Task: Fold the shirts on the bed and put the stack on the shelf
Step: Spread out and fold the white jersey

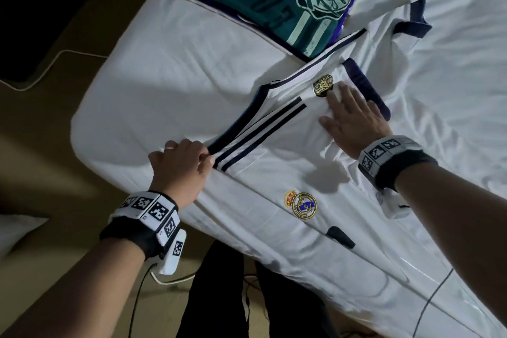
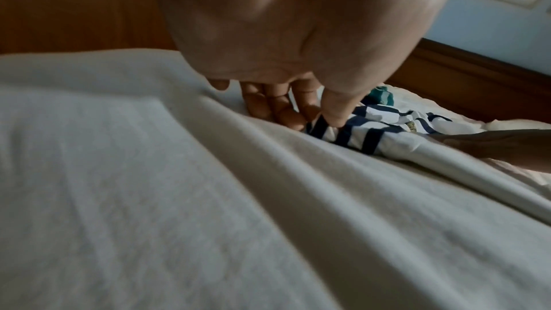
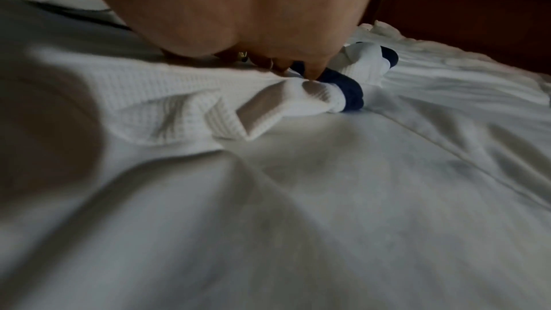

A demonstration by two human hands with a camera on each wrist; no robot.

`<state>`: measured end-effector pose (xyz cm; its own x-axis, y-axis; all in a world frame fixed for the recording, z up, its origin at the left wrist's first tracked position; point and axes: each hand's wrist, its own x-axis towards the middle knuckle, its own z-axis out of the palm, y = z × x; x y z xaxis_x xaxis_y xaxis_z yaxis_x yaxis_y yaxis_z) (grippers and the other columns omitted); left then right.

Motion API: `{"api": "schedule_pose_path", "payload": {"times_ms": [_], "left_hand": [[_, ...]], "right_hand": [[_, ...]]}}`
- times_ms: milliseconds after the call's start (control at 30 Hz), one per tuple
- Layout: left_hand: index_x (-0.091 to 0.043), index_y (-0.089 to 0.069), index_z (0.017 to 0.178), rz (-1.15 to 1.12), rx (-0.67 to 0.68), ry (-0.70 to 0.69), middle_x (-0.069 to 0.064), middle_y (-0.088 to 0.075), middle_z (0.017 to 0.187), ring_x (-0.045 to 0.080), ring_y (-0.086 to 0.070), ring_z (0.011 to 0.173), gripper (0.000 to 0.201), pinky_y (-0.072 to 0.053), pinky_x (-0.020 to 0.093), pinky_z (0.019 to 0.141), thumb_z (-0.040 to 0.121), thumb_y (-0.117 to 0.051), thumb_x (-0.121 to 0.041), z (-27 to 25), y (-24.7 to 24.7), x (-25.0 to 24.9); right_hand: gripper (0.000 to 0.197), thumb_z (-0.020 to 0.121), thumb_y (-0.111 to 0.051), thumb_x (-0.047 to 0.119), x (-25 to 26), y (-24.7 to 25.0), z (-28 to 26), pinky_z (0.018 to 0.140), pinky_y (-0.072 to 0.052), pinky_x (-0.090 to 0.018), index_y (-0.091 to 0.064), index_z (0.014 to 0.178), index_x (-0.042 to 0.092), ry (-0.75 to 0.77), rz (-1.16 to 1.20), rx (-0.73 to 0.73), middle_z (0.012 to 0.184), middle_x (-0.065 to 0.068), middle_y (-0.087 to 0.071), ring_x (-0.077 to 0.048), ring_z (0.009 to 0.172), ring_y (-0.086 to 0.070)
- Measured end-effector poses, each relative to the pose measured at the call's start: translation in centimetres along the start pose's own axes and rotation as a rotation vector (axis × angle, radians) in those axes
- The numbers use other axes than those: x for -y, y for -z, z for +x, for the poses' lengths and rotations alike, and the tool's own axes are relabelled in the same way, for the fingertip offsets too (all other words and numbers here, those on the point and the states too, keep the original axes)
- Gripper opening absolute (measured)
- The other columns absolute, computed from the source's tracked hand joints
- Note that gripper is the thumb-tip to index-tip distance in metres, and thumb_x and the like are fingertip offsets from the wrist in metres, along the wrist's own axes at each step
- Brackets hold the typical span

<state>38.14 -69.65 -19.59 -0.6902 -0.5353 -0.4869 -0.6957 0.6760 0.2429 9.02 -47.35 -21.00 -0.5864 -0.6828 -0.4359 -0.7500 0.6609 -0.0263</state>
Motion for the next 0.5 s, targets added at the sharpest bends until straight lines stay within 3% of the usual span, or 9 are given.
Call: {"api": "schedule_pose_path", "payload": {"times_ms": [67, 133, 233, 300, 367, 433, 500], "left_hand": [[-0.023, -0.056, 0.11, -0.05, -0.102, -0.04, 0.002, -0.055, 0.114, 0.029, -0.047, 0.11, 0.02, -0.031, 0.045, 0.09, 0.095, -0.047, -0.032, -0.5, 0.3, -1.1], [-0.022, -0.055, 0.122, -0.055, -0.205, -0.211, 0.004, -0.054, 0.129, 0.03, -0.046, 0.117, 0.036, -0.034, 0.046, 0.094, 0.088, -0.052, -0.033, -1.3, 0.2, -2.9], [-0.021, -0.049, 0.144, 0.085, -0.163, -0.494, 0.007, -0.043, 0.154, 0.03, -0.041, 0.139, 0.058, -0.033, 0.046, 0.103, 0.092, -0.045, -0.046, -1.5, -0.8, -5.9], [-0.025, -0.037, 0.153, 0.161, -0.054, -0.5, 0.007, -0.031, 0.162, 0.029, -0.032, 0.147, 0.066, -0.032, 0.048, 0.11, 0.094, -0.039, -0.054, -0.9, -2.0, -6.7], [-0.027, -0.028, 0.157, 0.191, 0.032, -0.436, 0.005, -0.023, 0.165, 0.03, -0.026, 0.15, 0.074, -0.031, 0.051, 0.115, 0.092, -0.034, -0.062, -0.2, -3.0, -6.6], [-0.029, -0.023, 0.159, 0.217, 0.061, -0.417, 0.005, -0.019, 0.167, 0.031, -0.022, 0.152, 0.081, -0.026, 0.051, 0.117, 0.088, -0.033, -0.068, 0.3, -3.6, -6.0], [-0.029, -0.021, 0.159, 0.228, 0.056, -0.415, 0.005, -0.017, 0.167, 0.032, -0.02, 0.152, 0.084, -0.023, 0.051, 0.118, 0.087, -0.033, -0.071, 0.6, -3.8, -5.8]], "right_hand": [[0.064, 0.102, -0.023, 0.056, 0.2, 0.4, -0.7, 0.12, -0.016, -0.049, -0.018, 0.156, 0.023, 0.0, 0.054, -0.075, 0.166, -0.005, -0.006, -0.026, 0.152, -0.01], [0.058, 0.104, -0.028, 0.05, 0.1, 0.4, -1.7, 0.116, -0.026, -0.052, -0.036, 0.15, 0.016, 0.038, 0.063, -0.216, 0.161, -0.012, -0.024, -0.033, 0.146, -0.026], [0.051, 0.102, -0.034, 0.045, 0.1, -0.1, -3.0, 0.098, -0.042, -0.054, -0.056, 0.132, 0.01, 0.128, 0.044, -0.377, 0.147, -0.016, -0.047, -0.039, 0.128, -0.046], [0.055, 0.101, -0.03, 0.049, 0.3, -0.8, -3.5, 0.102, -0.039, -0.053, -0.05, 0.14, 0.015, 0.133, 0.018, -0.289, 0.153, -0.015, -0.04, -0.037, 0.134, -0.041], [0.061, 0.101, -0.021, 0.057, -0.5, -1.3, -3.3, 0.114, -0.025, -0.049, -0.026, 0.154, 0.028, 0.088, 0.003, -0.112, 0.164, -0.009, -0.015, -0.03, 0.149, -0.018], [0.063, 0.1, -0.016, 0.062, -1.7, -1.5, -2.5, 0.12, -0.014, -0.045, -0.007, 0.156, 0.036, 0.068, -0.014, 0.001, 0.166, -0.003, 0.003, -0.022, 0.153, 0.0], [0.063, 0.101, -0.018, 0.06, -2.6, -1.2, -1.8, 0.119, -0.015, -0.044, -0.01, 0.157, 0.033, 0.105, 0.015, 0.006, 0.166, -0.003, -0.001, -0.022, 0.152, -0.005]]}}
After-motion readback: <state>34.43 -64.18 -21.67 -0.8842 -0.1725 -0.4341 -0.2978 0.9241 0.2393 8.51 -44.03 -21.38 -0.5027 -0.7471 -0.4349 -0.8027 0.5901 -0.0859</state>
